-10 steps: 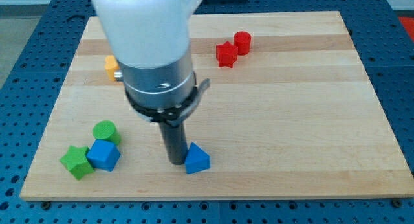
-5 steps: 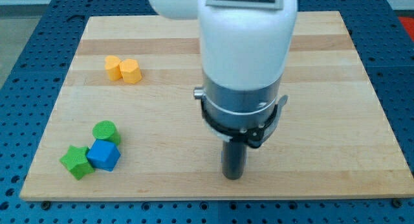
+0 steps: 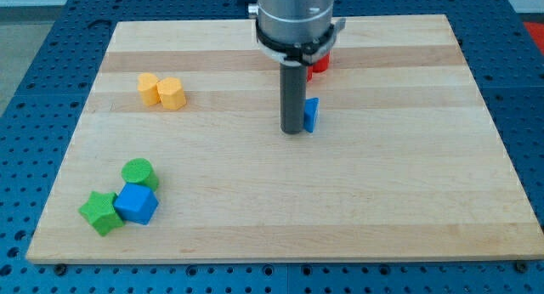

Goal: Move the blue triangle to the center right

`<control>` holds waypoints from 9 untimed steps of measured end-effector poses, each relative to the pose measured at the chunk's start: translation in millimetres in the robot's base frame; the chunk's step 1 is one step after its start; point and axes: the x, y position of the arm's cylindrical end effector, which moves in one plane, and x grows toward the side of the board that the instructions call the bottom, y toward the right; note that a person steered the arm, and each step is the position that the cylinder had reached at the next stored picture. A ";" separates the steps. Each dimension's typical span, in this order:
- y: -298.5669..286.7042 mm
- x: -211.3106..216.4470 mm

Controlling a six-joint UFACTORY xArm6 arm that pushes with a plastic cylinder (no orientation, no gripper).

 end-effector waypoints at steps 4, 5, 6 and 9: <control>9.9 9.7; 21.6 -4.5; 35.3 -29.4; 114.6 -30.2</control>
